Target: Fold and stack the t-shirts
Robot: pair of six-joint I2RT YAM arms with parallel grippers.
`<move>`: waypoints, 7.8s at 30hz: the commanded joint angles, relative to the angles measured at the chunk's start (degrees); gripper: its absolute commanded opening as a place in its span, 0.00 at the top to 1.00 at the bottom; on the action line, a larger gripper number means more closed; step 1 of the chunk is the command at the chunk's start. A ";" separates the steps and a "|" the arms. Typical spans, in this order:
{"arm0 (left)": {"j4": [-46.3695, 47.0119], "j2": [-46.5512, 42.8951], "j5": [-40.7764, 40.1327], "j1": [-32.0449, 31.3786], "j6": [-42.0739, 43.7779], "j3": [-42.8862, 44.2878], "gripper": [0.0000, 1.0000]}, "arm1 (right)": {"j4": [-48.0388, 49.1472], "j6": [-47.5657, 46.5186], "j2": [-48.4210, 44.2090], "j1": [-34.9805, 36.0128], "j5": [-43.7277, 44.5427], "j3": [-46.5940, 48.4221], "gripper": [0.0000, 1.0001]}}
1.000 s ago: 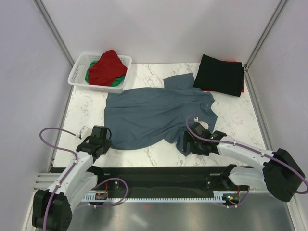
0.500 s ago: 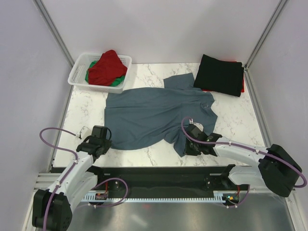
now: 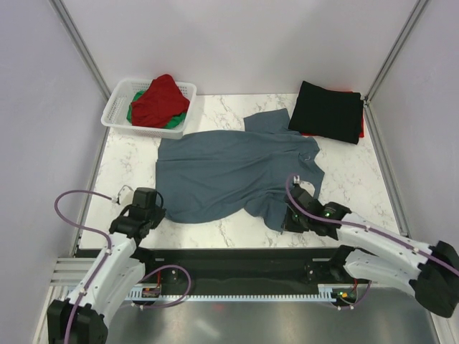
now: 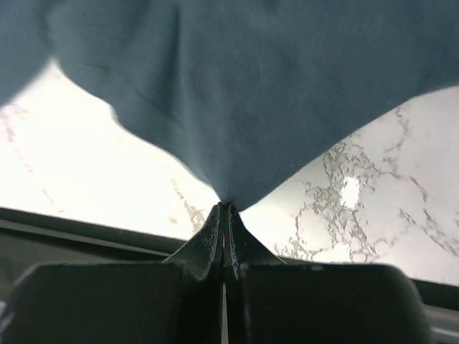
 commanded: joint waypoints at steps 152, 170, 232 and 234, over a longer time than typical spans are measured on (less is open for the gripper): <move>-27.77 -4.37 27.71 27.96 24.61 29.01 0.01 | -25.79 -15.89 -17.94 -46.50 -11.02 25.01 0.14; -14.58 -8.05 29.63 25.85 34.20 26.83 0.16 | -15.50 -30.31 52.43 -32.26 -3.21 78.87 0.12; 16.95 28.14 27.16 25.06 31.21 32.53 0.28 | 54.54 -17.75 45.89 -27.25 -8.02 29.07 1.00; 22.40 33.59 26.99 24.71 30.60 33.59 0.28 | 58.42 -17.58 46.07 -27.25 -8.13 26.87 1.00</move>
